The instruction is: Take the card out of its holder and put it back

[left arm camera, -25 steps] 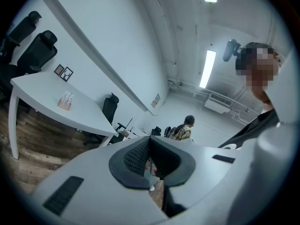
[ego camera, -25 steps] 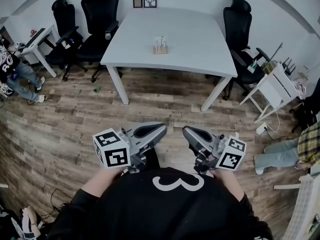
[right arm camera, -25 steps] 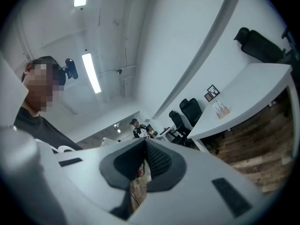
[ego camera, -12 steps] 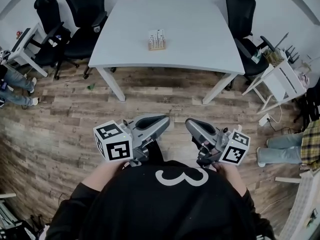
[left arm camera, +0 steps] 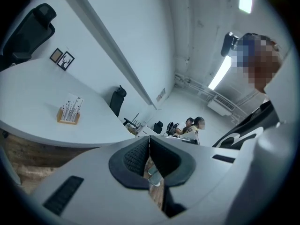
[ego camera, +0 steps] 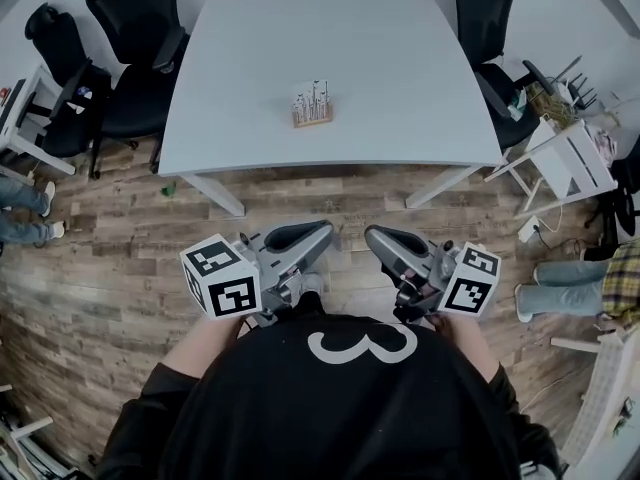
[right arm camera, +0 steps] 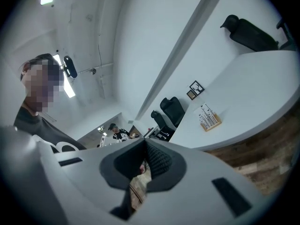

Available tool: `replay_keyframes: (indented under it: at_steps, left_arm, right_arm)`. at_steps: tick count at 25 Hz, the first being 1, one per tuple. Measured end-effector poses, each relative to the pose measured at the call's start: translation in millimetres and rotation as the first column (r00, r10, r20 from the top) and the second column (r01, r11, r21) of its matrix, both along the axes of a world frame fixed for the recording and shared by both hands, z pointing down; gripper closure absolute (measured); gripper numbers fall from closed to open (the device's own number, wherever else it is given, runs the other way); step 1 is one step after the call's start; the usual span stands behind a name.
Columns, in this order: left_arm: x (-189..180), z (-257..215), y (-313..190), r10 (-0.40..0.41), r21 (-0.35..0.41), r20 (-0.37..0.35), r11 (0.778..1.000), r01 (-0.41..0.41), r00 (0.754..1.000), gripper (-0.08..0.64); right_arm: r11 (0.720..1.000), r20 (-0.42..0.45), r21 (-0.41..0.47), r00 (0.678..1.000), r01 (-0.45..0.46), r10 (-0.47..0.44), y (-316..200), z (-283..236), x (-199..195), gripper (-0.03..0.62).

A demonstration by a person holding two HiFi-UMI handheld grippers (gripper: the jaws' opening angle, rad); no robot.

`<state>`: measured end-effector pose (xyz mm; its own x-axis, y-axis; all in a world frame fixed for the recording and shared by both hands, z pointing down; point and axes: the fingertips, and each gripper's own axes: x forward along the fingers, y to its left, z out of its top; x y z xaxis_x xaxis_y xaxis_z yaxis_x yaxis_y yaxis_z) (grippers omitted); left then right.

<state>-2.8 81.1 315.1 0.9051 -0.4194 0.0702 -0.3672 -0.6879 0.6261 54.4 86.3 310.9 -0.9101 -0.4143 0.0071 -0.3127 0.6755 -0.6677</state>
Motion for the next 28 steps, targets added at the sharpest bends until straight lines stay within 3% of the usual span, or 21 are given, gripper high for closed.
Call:
replay_keyframes:
  at_steps: [8,13,28]
  left_arm:
    - [-26,13,-38,-0.021,0.012,0.026,1.000,0.021,0.999,0.545]
    - [-44,16,-76,-0.014,-0.003,0.024,1.000,0.014,1.000,0.545]
    - [-43,24,-169,-0.077,0.015,0.062,0.997,0.076,0.995,0.543]
  right_arm:
    - [0.999,-0.055,0.052,0.998,-0.009,0.011,-30,1,-15,0.583]
    - [0.999,-0.075,0.022,0.997,-0.030,0.031,-64,9,-26,0.583]
    - [1.000,-0.061,-0.025,0.998,0.004,-0.006,-168,30,-6,0.581]
